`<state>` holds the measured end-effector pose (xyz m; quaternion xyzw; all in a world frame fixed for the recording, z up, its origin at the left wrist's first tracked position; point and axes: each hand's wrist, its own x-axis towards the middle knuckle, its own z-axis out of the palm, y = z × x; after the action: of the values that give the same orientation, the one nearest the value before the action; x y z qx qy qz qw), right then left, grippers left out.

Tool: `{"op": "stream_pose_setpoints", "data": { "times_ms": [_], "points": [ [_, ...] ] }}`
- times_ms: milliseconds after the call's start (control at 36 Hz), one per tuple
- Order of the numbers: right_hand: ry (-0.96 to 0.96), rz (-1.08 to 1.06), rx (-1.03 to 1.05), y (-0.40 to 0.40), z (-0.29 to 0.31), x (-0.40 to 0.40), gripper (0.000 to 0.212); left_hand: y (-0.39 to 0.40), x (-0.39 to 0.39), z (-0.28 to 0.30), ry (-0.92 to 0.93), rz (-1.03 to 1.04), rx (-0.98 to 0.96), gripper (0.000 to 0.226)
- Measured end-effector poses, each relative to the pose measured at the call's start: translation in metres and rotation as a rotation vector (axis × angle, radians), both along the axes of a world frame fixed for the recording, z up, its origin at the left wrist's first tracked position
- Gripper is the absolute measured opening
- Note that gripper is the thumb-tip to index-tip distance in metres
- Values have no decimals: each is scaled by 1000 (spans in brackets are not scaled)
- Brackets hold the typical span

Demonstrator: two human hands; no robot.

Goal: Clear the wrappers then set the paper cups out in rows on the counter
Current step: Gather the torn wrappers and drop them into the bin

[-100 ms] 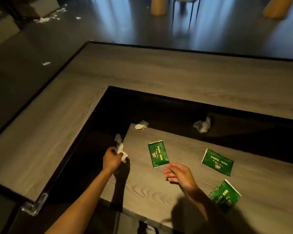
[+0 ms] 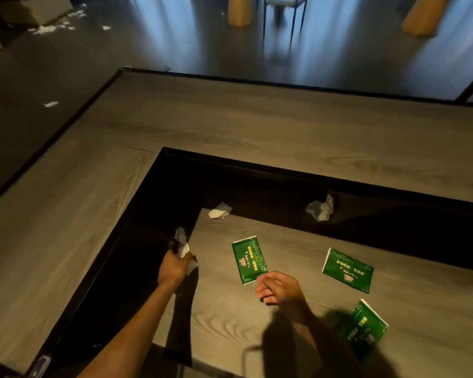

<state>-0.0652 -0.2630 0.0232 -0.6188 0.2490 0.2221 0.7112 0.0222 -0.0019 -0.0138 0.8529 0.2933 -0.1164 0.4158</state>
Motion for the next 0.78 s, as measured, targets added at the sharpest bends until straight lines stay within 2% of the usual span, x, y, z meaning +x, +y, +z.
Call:
{"op": "stream_pose_setpoints", "data": {
  "times_ms": [56,139,194,278,333,417,500,583,639,778],
  "points": [
    [-31,52,-41,4,-4,9,11,2,6,-12,32,-38,-8,36],
    [-125,140,-140,12,-6,40,9,7,10,-34,5,-98,-69,16],
    [-226,264,-349,21,-9,74,15,5,2,-35,-33,-122,-119,29],
    [-420,535,-803,37,-12,133,51,-3,-14,-20,-53,-206,-190,36],
    [-487,713,-991,53,-16,171,61,0,-25,-14,-48,-236,-242,34],
    [-464,902,-1083,74,-26,208,58,4,-36,1,-17,-279,-336,21],
    [-518,1054,-1172,90,-36,214,59,6,-37,15,7,-353,-362,22],
    [-690,1033,-1308,87,-48,205,39,1,-25,24,11,-461,-338,17],
    [-735,990,-1335,74,-49,195,22,-10,-14,25,-16,-524,-339,16],
    [-652,812,-1267,15,-31,170,17,-61,14,11,-121,-750,-142,27]
  ]
}}
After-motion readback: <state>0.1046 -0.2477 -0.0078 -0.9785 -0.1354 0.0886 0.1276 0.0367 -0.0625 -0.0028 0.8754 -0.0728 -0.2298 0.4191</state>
